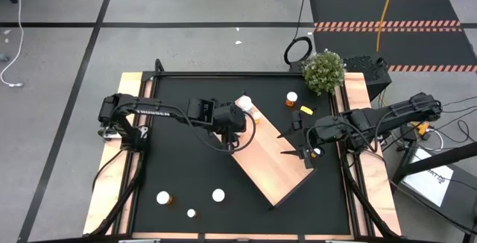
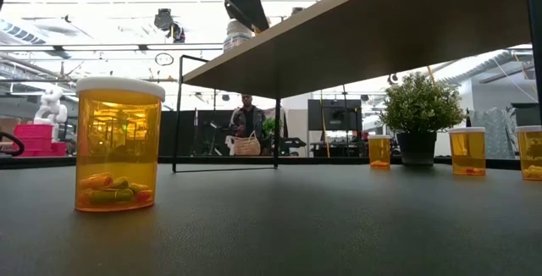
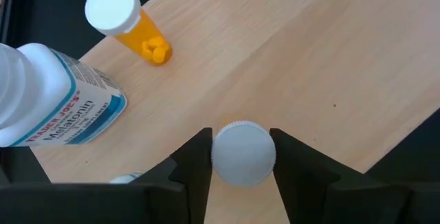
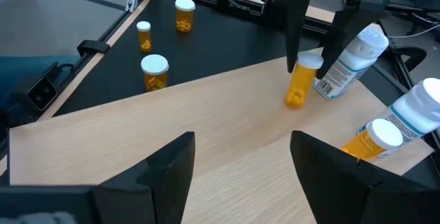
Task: Pick and place medicine bottles onto shelf by color
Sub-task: Put the small orange pill bottle on the shelf aligned with the other small orange pill bottle, then put the small orange pill bottle on the shelf
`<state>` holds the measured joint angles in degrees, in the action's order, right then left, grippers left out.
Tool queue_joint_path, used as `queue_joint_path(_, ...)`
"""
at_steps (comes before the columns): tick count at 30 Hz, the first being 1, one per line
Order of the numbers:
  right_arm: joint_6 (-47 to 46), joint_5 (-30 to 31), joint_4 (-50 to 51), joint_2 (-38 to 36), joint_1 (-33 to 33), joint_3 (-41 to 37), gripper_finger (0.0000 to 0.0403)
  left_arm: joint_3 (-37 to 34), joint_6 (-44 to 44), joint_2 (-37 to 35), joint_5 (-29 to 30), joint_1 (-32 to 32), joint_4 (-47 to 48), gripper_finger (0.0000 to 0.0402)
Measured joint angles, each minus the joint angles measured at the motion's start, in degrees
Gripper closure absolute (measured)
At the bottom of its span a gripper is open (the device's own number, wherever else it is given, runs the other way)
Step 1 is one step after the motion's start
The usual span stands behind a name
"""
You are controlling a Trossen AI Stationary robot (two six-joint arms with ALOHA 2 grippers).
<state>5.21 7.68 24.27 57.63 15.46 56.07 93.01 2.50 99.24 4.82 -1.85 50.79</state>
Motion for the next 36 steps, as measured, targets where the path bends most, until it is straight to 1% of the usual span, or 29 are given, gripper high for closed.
queue_joint_path(14, 0.0, 0.0, 0.0, 0.0, 0.0, 0.0, 0.0167, 0.0, 0.2, 0.0, 3.5, 0.0, -3.0, 0.0183)
queue_joint_path(20, 0.0, 0.0, 0.0, 0.0, 0.0, 0.0, 0.0167, 0.0, 0.8, -0.7, 4.8, -0.7, -5.0, 0.0164)
queue_joint_path(25, 0.0, 0.0, 0.4, 0.0, 0.0, 0.0, 0.0167, -0.1, 0.8, -2.2, 6.1, -1.9, -5.8, 0.0165)
queue_joint_path(30, 0.0, 0.0, 0.5, 0.0, 0.0, 0.0, 0.0167, 0.0, 1.4, -5.1, 6.7, -4.8, -6.8, 0.0176)
queue_joint_path(34, 0.2, 0.5, 1.2, 0.0, 0.0, 0.0, 0.0167, 0.0, 1.5, -8.1, 9.9, -8.1, -5.4, 0.0187)
queue_joint_path(36, 0.7, 3.0, 1.6, 0.0, 0.0, 0.0, 0.0167, 0.0, 1.5, -9.5, 12.5, -10.0, -3.0, 0.0192)
